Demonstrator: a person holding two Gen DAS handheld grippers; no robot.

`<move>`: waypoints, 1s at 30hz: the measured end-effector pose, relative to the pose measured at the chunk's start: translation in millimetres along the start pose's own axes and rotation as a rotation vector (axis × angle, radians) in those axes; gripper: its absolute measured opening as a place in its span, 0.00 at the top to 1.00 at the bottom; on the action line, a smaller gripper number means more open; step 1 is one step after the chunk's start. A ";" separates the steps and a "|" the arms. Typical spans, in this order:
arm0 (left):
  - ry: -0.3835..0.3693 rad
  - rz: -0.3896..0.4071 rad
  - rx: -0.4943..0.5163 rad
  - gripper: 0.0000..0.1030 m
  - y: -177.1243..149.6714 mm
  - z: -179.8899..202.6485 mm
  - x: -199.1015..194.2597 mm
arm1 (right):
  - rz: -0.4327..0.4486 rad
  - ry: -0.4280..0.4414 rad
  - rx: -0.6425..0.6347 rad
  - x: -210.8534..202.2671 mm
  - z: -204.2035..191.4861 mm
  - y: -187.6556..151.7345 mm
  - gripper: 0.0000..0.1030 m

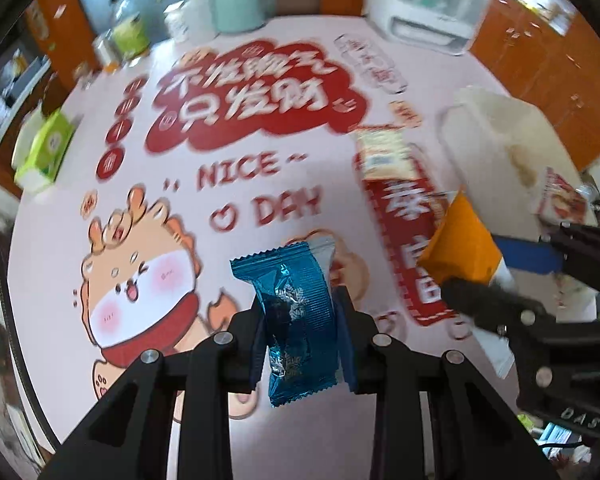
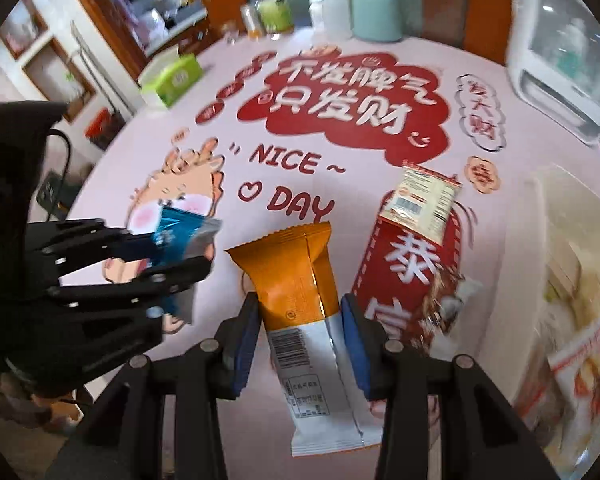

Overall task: Organize snacks
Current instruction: 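Carry both items over the white bin and open both tools to release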

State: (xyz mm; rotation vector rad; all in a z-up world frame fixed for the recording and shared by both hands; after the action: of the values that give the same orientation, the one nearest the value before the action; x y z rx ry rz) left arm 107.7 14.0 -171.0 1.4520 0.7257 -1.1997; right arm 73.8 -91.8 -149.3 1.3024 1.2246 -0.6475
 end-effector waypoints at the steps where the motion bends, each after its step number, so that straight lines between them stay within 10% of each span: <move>1: -0.003 0.016 0.024 0.72 3.8 10.9 -7.7 | 0.015 -0.002 0.013 -4.7 0.5 -2.5 0.60; 19: -0.077 0.290 0.342 0.72 113.3 223.9 -94.0 | 0.429 -0.209 0.345 -191.5 151.0 -45.7 0.59; 30: -0.050 0.259 0.375 0.71 159.4 278.4 -64.3 | 0.513 -0.307 0.487 -212.5 235.3 -16.3 0.58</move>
State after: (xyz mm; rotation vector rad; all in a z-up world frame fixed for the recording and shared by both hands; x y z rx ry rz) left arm 152.0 -280.6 -35.8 1.7553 0.2723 -1.2051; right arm 66.6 -371.9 -0.2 1.7589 0.4575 -0.7545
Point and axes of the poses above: each gripper's, at about its wrist camera, not at the fingertips, and x roughly the way its jaws point, z to its right, y to its top, the point moved 5 cm from there along x, roughly the way its jaws point, and after that the axes turned 1 degree about x, right-handed, at the moved point
